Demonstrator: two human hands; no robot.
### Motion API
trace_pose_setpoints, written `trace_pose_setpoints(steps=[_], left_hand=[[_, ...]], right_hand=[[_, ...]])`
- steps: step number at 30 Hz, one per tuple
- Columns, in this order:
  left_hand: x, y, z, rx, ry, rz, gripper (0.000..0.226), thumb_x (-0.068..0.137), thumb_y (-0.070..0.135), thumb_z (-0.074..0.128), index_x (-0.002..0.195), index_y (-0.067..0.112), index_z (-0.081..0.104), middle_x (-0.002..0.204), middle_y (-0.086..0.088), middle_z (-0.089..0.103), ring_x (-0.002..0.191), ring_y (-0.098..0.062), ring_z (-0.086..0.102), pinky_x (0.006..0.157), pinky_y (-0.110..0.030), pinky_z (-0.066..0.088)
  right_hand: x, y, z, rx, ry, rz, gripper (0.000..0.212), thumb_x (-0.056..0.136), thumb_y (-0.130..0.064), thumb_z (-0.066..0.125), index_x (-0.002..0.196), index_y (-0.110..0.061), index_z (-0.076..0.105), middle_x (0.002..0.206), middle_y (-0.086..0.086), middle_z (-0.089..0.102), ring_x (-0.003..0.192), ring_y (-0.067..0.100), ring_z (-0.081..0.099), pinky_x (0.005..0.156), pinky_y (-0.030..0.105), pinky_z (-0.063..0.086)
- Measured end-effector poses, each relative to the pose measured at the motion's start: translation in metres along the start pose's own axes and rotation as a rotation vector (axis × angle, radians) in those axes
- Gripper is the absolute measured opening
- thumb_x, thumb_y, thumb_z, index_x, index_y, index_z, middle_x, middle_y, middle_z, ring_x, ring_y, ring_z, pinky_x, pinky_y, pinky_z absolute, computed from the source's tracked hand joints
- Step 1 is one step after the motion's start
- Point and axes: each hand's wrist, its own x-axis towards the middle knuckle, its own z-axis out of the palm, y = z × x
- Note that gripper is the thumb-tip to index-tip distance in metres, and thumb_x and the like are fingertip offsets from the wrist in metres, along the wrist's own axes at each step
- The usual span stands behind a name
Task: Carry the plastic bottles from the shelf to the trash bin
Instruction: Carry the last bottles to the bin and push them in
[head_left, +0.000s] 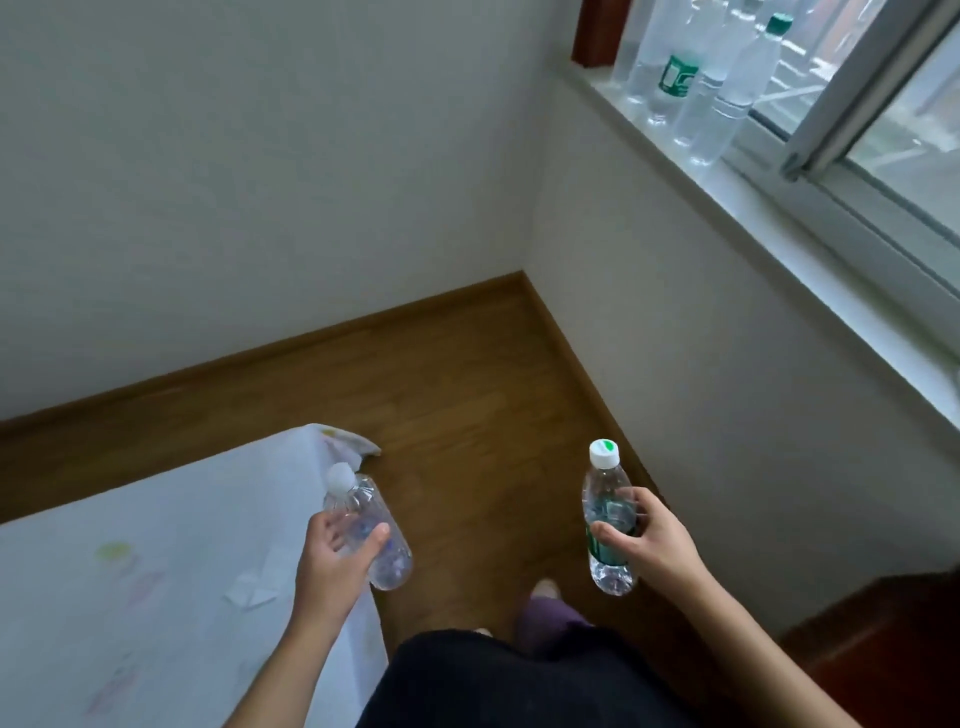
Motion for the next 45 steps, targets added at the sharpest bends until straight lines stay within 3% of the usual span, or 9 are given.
trace_pose_setpoints(steps=[2,7,13,18,24,29,37,41,45], left_hand=[[0.015,0.006,-0.003,0.005,0.019,-0.021,0.048,0.081,0.034,0.08,0.119,0.028,0.051,0.122,0.005,0.059,0.113,-0.018,0.057,0.09,-0.037,0.053],[0.077,0.032,-0.01,0.045,0.064,-0.066,0.049,0.081,0.031,0.081,0.118,0.025,0.05,0.119,0.004,0.057,0.11,-0.016,0.055,0.088,-0.035,0.051],[0.149,0.064,-0.021,0.008,0.198,-0.175,0.047,0.08,0.035,0.081,0.116,0.025,0.051,0.117,0.004,0.058,0.111,-0.017,0.056,0.087,-0.034,0.05],[0.185,0.08,-0.034,-0.083,0.365,-0.267,0.045,0.079,0.035,0.082,0.112,0.022,0.054,0.114,0.003,0.061,0.11,-0.017,0.057,0.084,-0.033,0.048],[0.209,0.073,-0.065,-0.222,0.572,-0.391,0.035,0.078,0.025,0.084,0.1,0.015,0.059,0.101,-0.002,0.066,0.1,-0.022,0.063,0.083,-0.035,0.047],[0.259,0.062,-0.1,-0.318,0.709,-0.506,0.036,0.077,0.025,0.085,0.1,0.013,0.059,0.101,-0.009,0.068,0.099,-0.029,0.066,0.084,-0.038,0.047],[0.398,0.1,-0.16,-0.358,0.579,-0.468,0.045,0.079,0.03,0.083,0.113,0.016,0.058,0.11,-0.005,0.067,0.102,-0.025,0.065,0.085,-0.042,0.052],[0.46,0.135,-0.195,-0.411,0.513,-0.399,0.057,0.081,0.026,0.081,0.13,0.018,0.052,0.117,-0.001,0.064,0.106,-0.02,0.064,0.08,-0.034,0.055],[0.517,0.152,-0.236,-0.376,0.536,-0.379,0.059,0.079,0.029,0.082,0.129,0.018,0.052,0.119,-0.003,0.064,0.109,-0.024,0.065,0.093,-0.048,0.056]], right_hand=[[0.021,-0.008,0.001,-0.03,-0.015,0.015,0.082,0.053,-0.073,0.071,0.12,-0.027,0.057,0.112,-0.008,0.069,0.098,0.008,0.067,0.068,0.018,0.053],[0.095,-0.028,0.005,-0.075,-0.031,0.059,0.056,0.077,-0.039,0.081,0.124,-0.019,0.056,0.112,-0.004,0.066,0.096,0.015,0.065,0.072,0.026,0.054],[0.202,-0.084,0.015,-0.139,-0.119,0.016,0.055,0.079,-0.036,0.08,0.124,-0.017,0.055,0.104,-0.005,0.062,0.089,0.014,0.062,0.072,0.029,0.054],[0.286,-0.172,0.045,-0.207,-0.286,-0.115,0.051,0.077,-0.039,0.08,0.118,-0.022,0.056,0.098,-0.011,0.064,0.088,0.01,0.067,0.071,0.031,0.059],[0.362,-0.305,0.114,-0.294,-0.451,-0.329,0.062,0.079,-0.041,0.077,0.13,-0.019,0.05,0.109,-0.008,0.06,0.091,0.009,0.059,0.062,0.014,0.047],[0.417,-0.384,0.183,-0.396,-0.508,-0.392,0.064,0.079,-0.043,0.077,0.131,-0.018,0.05,0.118,-0.001,0.065,0.095,0.013,0.063,0.065,0.017,0.05],[0.499,-0.458,0.237,-0.556,-0.435,-0.383,0.056,0.076,-0.044,0.079,0.12,-0.019,0.055,0.098,-0.009,0.064,0.079,0.004,0.062,0.057,0.016,0.048],[0.536,-0.495,0.259,-0.591,-0.445,-0.368,0.057,0.078,-0.042,0.079,0.123,-0.017,0.054,0.099,-0.006,0.062,0.078,0.007,0.059,0.056,0.015,0.044],[0.581,-0.542,0.3,-0.626,-0.493,-0.375,0.053,0.079,-0.042,0.078,0.12,-0.017,0.054,0.099,-0.003,0.063,0.082,0.013,0.062,0.059,0.02,0.046]])
